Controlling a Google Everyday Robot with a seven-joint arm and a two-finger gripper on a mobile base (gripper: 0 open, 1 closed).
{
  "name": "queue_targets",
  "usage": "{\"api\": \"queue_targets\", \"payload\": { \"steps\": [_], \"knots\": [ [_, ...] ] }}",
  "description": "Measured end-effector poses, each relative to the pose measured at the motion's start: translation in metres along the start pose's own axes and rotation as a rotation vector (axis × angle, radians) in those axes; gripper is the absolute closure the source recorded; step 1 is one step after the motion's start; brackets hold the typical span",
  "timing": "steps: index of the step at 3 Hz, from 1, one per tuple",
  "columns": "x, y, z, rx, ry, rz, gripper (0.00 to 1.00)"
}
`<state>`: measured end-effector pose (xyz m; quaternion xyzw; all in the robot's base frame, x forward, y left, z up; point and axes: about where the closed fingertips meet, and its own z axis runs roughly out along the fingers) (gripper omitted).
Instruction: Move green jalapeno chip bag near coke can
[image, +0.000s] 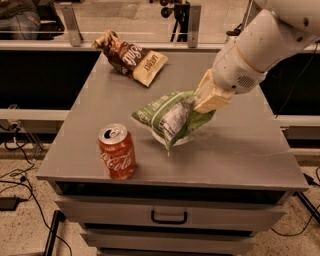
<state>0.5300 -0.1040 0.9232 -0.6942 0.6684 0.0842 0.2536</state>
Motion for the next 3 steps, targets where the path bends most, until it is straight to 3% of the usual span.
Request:
{"api": "queue_targets", "payload": {
  "steps": [1,2,3],
  "knots": [
    [-0.0144,0.0179,0.0093,-0.013,-0.010,-0.031,1.00],
    [-0.0163,0.0213,0.0117,-0.018,-0.009,-0.035,1.00],
    [-0.0182,0.0221,0.0117,-0.018,-0.009,-0.039,0.76]
  ]
}}
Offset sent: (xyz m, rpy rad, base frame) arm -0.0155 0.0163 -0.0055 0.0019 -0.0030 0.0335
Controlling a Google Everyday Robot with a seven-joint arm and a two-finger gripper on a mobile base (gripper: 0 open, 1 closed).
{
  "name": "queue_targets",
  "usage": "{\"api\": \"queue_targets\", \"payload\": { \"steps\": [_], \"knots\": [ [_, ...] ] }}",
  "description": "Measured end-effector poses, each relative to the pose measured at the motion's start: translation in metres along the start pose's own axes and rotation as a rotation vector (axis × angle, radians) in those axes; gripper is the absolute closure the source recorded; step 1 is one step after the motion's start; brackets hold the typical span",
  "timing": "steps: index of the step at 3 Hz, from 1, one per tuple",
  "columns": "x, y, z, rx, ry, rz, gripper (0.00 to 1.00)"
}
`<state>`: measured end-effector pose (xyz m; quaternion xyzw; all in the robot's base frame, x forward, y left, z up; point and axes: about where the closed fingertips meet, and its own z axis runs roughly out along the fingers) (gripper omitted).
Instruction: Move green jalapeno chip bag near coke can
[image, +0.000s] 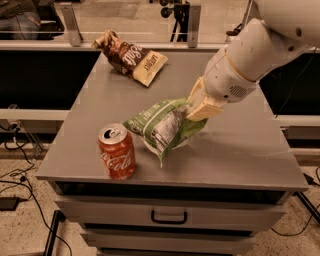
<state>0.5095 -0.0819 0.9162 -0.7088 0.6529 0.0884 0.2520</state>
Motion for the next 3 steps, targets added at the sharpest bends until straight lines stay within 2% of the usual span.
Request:
{"api": "queue_targets", "payload": {
  "steps": [3],
  "knots": [
    [-0.0040,0.0014,0.0001,0.000,0.001,-0.008,0.07]
  ]
}}
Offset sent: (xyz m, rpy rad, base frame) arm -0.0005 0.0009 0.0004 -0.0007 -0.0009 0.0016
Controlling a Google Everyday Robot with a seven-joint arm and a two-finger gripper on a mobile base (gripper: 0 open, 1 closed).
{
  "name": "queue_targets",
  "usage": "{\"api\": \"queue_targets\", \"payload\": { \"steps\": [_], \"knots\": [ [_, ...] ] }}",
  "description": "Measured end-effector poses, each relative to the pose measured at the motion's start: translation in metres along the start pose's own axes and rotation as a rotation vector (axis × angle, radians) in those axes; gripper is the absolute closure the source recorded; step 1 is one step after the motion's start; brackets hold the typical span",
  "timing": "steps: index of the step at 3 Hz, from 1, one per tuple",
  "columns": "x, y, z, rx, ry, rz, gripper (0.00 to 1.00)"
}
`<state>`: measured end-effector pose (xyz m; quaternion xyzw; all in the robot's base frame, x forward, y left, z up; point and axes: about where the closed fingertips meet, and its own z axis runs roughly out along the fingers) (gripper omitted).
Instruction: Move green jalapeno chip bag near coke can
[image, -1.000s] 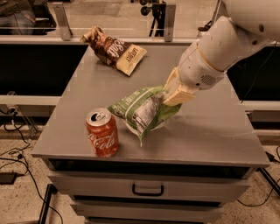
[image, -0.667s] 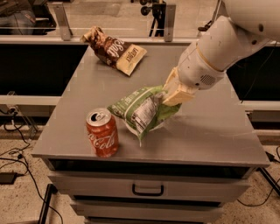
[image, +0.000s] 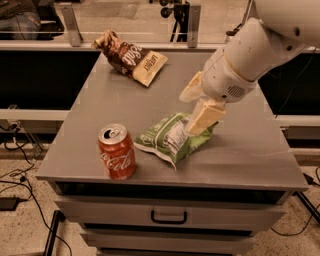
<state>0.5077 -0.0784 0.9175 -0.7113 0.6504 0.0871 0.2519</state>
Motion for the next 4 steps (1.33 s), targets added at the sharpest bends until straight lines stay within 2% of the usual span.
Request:
{"api": "queue_targets", "payload": {
  "steps": [1,2,3,4],
  "knots": [
    [-0.001,0.000,0.000,0.000,0.000,-0.002,0.00],
    [0.003,-0.001,-0.006,0.016,-0.014,-0.006,0.00],
    [0.038,-0.009,-0.030,0.103,-0.022,0.000,0.00],
    [0.038,-0.009,-0.030,0.103,-0.022,0.000,0.00]
  ]
}}
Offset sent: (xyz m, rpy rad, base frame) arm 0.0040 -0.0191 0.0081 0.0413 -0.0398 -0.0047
